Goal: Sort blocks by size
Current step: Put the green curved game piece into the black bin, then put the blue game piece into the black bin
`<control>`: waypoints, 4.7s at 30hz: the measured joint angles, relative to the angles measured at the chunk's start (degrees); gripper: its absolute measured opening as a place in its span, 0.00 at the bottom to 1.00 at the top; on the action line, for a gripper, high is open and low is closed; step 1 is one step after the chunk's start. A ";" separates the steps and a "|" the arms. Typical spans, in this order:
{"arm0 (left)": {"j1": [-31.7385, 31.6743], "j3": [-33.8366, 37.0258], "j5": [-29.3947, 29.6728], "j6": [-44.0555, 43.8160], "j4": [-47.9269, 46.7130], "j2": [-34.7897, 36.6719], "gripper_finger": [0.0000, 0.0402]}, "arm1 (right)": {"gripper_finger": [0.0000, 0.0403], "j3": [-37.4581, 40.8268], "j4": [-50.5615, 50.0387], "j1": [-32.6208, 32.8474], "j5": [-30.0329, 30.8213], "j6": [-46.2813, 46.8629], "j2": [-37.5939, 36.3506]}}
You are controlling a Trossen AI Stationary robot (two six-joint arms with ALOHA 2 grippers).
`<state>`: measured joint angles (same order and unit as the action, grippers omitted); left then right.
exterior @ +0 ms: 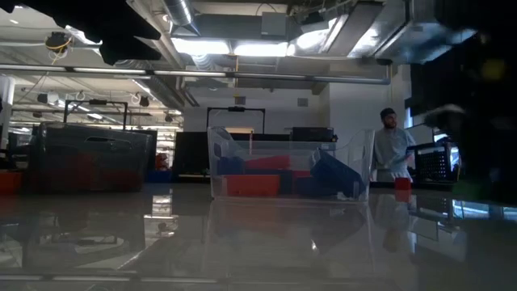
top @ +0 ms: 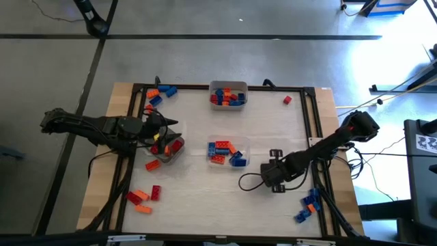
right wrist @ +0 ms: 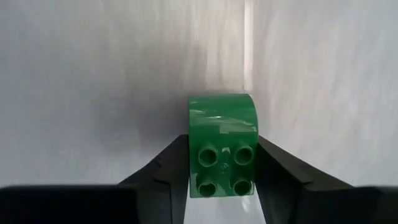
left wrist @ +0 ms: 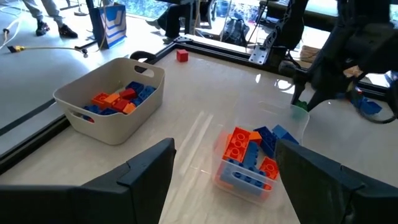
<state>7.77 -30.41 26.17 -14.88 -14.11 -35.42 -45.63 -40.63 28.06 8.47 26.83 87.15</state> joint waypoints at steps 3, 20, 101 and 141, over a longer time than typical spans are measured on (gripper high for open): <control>0.00 0.00 0.01 -0.13 0.00 0.00 0.66 | 0.36 -4.83 -1.36 -0.14 0.49 -0.02 -0.11; 0.00 0.04 0.01 0.43 1.49 0.02 0.66 | 0.36 -23.41 13.69 -12.17 7.90 -9.79 0.57; 0.00 -4.31 0.04 8.66 2.58 6.19 0.66 | 0.62 -53.16 24.35 -30.30 -7.54 -31.17 27.73; 0.00 -4.28 0.04 8.66 1.24 5.28 0.66 | 0.62 -4.59 -25.09 7.52 -18.72 27.66 -8.02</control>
<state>7.77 -34.70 26.22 -6.22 -12.86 -30.14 -50.21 -65.71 35.58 -10.24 54.48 79.13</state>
